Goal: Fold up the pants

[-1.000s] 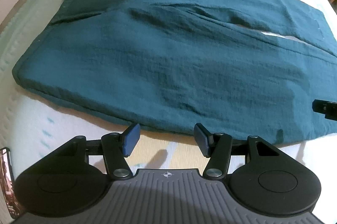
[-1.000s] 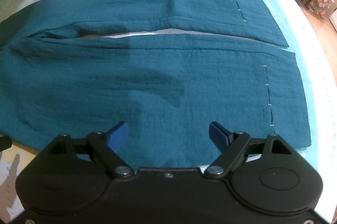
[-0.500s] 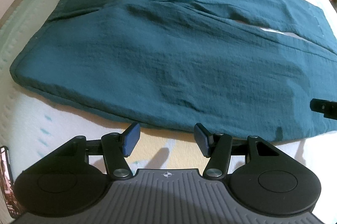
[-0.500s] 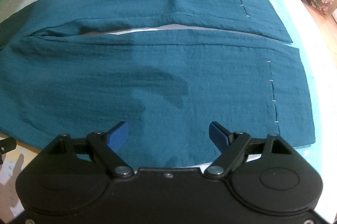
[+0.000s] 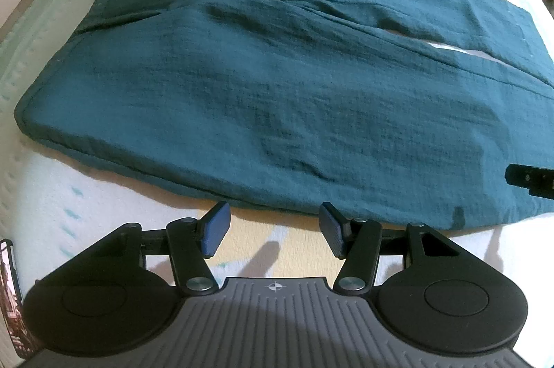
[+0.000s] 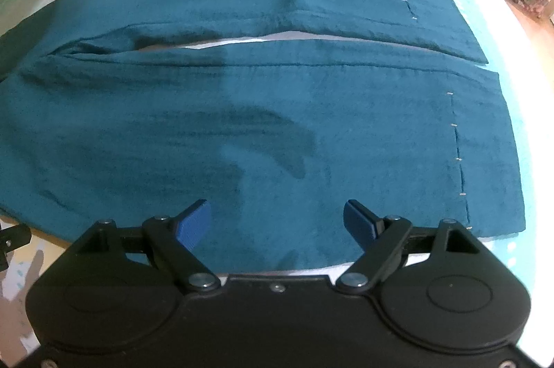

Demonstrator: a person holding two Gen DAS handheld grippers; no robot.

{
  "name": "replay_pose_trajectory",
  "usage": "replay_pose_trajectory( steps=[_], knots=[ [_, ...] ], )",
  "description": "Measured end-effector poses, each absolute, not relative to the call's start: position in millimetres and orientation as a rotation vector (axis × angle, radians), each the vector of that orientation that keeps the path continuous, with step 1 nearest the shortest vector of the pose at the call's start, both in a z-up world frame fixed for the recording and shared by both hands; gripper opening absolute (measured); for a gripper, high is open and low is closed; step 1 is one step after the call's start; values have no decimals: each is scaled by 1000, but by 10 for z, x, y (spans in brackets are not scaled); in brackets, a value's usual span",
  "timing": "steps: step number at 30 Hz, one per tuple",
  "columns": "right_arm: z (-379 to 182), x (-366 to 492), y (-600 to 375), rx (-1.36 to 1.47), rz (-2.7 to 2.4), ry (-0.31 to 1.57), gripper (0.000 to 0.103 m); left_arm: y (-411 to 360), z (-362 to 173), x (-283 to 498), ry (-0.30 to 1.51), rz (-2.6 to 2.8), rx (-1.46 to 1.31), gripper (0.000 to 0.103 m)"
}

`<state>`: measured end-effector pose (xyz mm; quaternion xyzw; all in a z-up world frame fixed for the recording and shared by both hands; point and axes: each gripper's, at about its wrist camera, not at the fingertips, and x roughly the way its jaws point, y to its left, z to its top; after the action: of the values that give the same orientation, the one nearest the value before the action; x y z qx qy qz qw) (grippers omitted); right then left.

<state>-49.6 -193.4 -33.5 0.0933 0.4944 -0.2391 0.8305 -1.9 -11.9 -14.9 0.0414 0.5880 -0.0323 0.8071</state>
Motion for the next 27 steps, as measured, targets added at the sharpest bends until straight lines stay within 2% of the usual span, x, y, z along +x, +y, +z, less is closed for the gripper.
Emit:
replay_pose_trajectory(
  steps=[16,19,22,27],
  knots=[
    [-375,-479,-1907,199,-482,1057,84,-95,-163,-4,1274,-71,85,55],
    [-389,-483,-1914,223,-469,1061,77,-92,-167,4,1279,-74,79,55],
    [-427,-474,-1932,242,-469,1085,75,-93,-167,15,1280,-77,79,54],
    [-481,-482,-1942,257,-456,1118,66,-97,-152,8,1269,-84,73,49]
  ],
)
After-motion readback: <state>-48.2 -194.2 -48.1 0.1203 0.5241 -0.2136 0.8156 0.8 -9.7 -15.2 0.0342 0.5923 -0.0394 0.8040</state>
